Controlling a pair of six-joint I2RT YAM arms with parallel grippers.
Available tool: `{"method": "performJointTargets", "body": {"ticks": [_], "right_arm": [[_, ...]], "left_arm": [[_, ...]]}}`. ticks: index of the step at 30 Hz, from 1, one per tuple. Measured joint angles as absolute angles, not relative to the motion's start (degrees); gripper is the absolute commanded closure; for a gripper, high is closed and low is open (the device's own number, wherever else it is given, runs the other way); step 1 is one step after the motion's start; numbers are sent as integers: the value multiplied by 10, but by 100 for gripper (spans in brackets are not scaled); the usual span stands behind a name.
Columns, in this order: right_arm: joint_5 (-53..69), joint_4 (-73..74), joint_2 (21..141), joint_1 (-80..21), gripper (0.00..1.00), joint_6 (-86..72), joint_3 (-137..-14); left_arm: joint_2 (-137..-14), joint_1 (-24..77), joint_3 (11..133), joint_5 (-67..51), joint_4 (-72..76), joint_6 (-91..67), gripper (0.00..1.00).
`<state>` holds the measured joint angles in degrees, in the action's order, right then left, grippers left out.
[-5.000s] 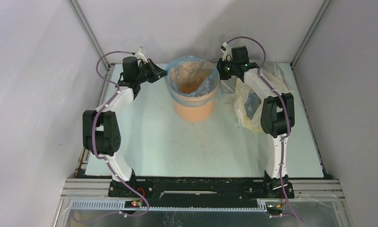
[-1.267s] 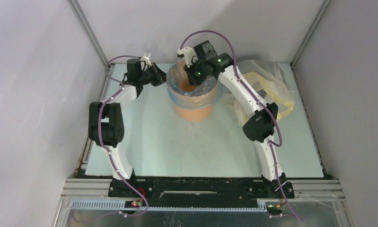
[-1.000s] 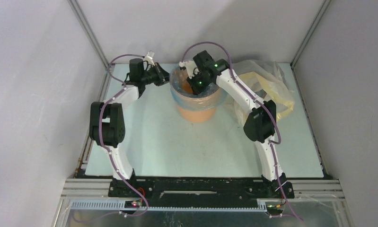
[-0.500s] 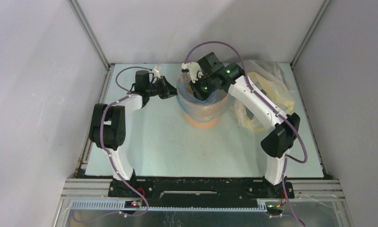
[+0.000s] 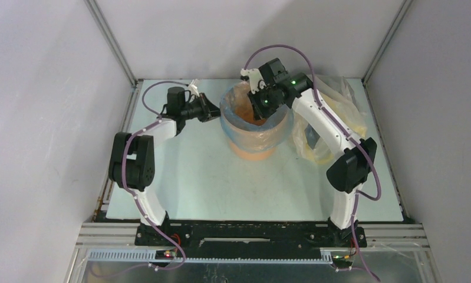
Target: Put the trash bags into the trash bin
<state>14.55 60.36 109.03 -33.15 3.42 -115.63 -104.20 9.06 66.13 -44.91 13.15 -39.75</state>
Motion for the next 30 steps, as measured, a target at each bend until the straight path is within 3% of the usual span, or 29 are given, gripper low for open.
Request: {"method": "performJointTargets", "body": {"ticks": [30], "right_arm": [[120,580,1157,-343,100,20,-1087]], "left_arm": [[-997,99,627,-406,142,-405,89]]}}
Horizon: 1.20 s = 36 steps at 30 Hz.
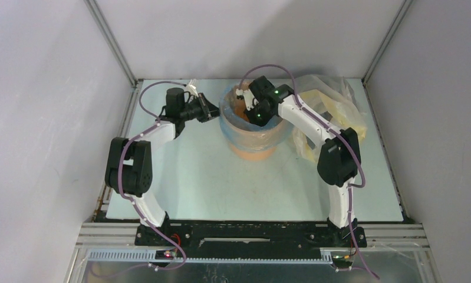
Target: Put the trash bags into the trash bin
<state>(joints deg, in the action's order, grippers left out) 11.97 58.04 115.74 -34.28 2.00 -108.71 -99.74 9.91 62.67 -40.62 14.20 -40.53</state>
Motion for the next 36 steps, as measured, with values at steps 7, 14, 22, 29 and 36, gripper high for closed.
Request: {"method": "performJointTargets", "body": {"ticks": [7,14,22,29,36], "right_arm": [[107,572,1157,-343,100,18,-1050],[105,559,1174,-339,100,18,-1049],[99,557,1199,-338,100,18,-1047],[96,548,1214,-338,100,15,-1029],[96,534,1241,-339,100,10,-1009]], "left_arm": [[-997,100,627,-403,140,-405,89],[-997,102,627,-400,137,-405,89],[-977,104,627,-392,128,-405,88],[-954,104,627,-391,128,-405,87],[-947,105,627,-390,127,-405,85]]}}
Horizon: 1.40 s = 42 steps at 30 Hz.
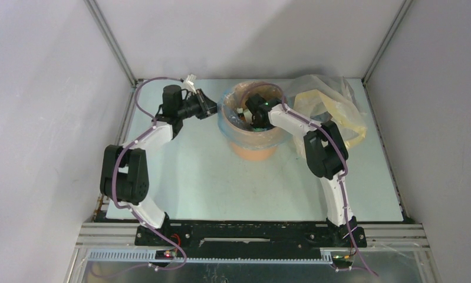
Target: Put the trash bags into the trash bin
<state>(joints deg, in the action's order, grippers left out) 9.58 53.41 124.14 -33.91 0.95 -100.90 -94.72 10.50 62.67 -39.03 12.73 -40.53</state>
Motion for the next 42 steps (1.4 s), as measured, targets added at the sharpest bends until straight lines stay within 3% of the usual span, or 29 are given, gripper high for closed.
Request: {"method": "performJointTargets", "body": {"ticks": [24,38,42], "right_arm": [[88,480,1255,-342,100,-10,-971],[62,466,1150,-349,100,-10,-949],[60,467,1126,-351,96,-9,-950]], "left_arm": [[-938,105,627,-388,127,-406,82],[-938,109,627,-387,122,-405,82],[-938,110,628,-387,115,-405,82]]}}
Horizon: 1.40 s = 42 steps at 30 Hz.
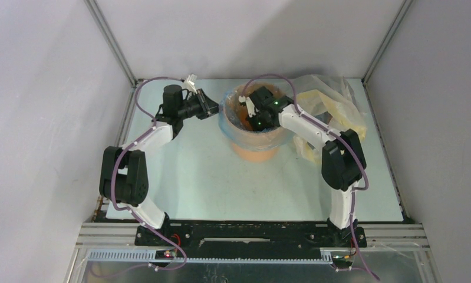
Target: Put the trash bags into the trash bin
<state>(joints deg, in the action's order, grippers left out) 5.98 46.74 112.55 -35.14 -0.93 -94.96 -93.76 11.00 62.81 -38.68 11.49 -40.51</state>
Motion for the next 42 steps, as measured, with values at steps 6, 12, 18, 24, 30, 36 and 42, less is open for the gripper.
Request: {"method": "performJointTargets", "body": {"ticks": [6,12,18,24,30,36,42], "right_arm": [[55,495,1110,-352,94,-8,-988],[46,512,1076,-352,86,-7,-1048],[39,519,985,-352,58,-14,-1047],[9,495,873,-351,35,-28,-997],[-1,469,777,-304,28,-71,-916],[-3,437,731,-241,13,-136,-829],[-22,416,661,-224,0,-191,-739]], "left_arm": [[-938,110,629,-387,112,-405,76],[-936,110,630,-359,81,-385,57],[-904,110,629,-311,49,-369,41],[-839,107,586,-257,46,-368,32],[-752,83,528,-203,30,-364,16],[-693,116,557,-151,-27,-322,0],[-716,196,679,-85,-122,-267,12]]}}
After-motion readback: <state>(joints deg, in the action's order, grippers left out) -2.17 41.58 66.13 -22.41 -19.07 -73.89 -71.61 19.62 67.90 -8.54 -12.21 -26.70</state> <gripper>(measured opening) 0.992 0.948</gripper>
